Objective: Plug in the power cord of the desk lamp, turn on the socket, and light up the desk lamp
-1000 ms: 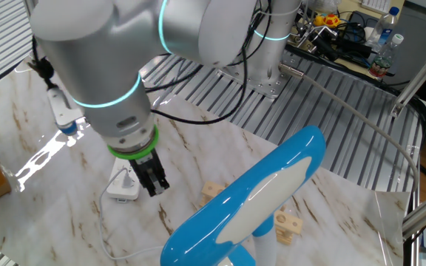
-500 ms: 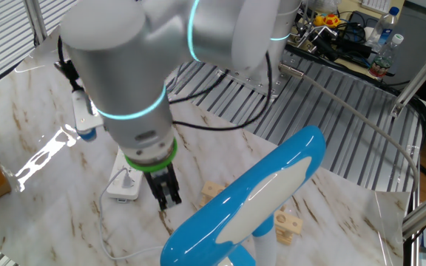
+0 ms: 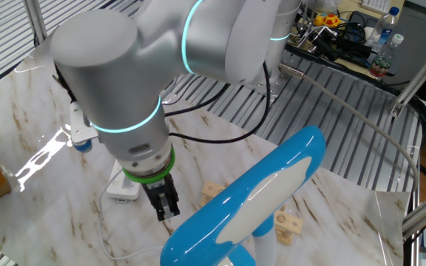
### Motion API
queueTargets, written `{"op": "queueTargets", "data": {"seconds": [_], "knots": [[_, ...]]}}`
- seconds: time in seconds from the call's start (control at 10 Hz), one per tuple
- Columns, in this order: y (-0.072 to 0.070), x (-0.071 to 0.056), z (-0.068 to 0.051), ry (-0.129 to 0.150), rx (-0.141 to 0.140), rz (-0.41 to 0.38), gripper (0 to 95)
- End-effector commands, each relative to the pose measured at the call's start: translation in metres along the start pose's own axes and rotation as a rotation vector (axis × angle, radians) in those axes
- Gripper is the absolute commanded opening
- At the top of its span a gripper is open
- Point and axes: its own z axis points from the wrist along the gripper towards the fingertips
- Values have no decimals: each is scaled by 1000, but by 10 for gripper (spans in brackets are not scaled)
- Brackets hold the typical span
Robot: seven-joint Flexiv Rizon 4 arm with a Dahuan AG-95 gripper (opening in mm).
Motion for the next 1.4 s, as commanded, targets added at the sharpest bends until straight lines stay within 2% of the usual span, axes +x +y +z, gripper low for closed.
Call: {"op": "queueTargets", "data": {"seconds": [0.1,0.2,0.3,0.4,0.5,0.6,0.8,1.0,1.2,1.4], "knots": [[1,-2,0,30,34,-51,0],[1,-2,0,29,49,-40,0],[1,-2,0,14,88,-49,0],[1,-2,0,19,75,-37,0],[1,-2,0,60,29,-5,0],[3,0,0,83,1,26,0],[14,11,6,80,2,47,0],[29,30,14,76,-6,69,0],[36,38,18,95,-61,94,0],[40,39,20,92,-71,97,0]]}}
